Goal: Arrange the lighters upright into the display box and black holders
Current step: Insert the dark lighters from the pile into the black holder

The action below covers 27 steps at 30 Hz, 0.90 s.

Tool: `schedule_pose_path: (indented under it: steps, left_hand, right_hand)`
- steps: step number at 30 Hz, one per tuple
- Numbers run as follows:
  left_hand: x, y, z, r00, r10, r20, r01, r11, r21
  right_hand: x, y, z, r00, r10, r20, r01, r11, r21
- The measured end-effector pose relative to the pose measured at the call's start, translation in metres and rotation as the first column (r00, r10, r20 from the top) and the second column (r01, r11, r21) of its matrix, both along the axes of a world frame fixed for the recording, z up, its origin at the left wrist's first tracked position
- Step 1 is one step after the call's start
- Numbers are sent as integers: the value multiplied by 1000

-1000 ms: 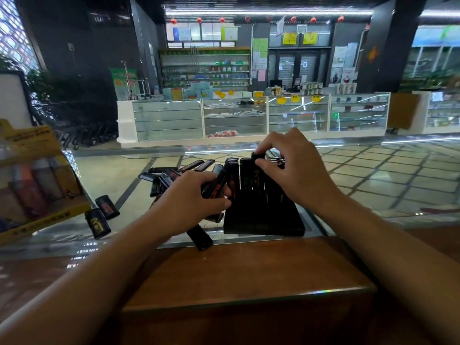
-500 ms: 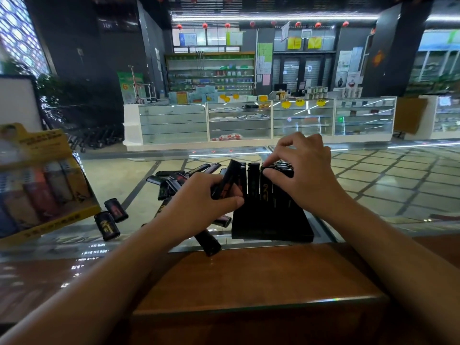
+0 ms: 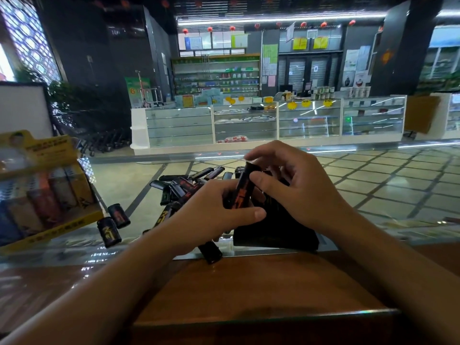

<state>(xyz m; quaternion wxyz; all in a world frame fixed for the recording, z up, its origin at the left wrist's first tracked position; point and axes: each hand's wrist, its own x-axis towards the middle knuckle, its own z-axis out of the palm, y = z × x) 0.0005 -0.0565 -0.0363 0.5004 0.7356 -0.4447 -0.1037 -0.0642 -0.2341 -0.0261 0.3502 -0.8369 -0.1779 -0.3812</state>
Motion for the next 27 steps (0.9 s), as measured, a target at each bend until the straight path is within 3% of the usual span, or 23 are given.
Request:
schedule_pose_path:
  steps: [6,13,17,20,23,27]
  left_hand:
    - [9,2,-6,969,177,174,-166,983,-77]
    - [3,2,-5,952,101,290,-94,995,-37]
    - [2,2,-4,964,45,261,-58,997,43]
    - [4,3,-4,954,66,291,-81,996,38]
    - [17,8,-5,913,227,339,-224,973,-48]
    - [25,11,-6,835,278,474,-355,931,79]
  right_hand:
    - [0,-11,3,996,-86,25,82,986,143]
    - [-4,-9,7,993,74,-96,-52,975,217]
    - [-3,-9,7,983,132,-130,-100,968,230]
    - [-1,-12,7,998,9,-70,5,980,197]
    - [1,-23,7,990,-142,10,138,971,194]
    - [0,-26,5,967,-248,62,241,965,104]
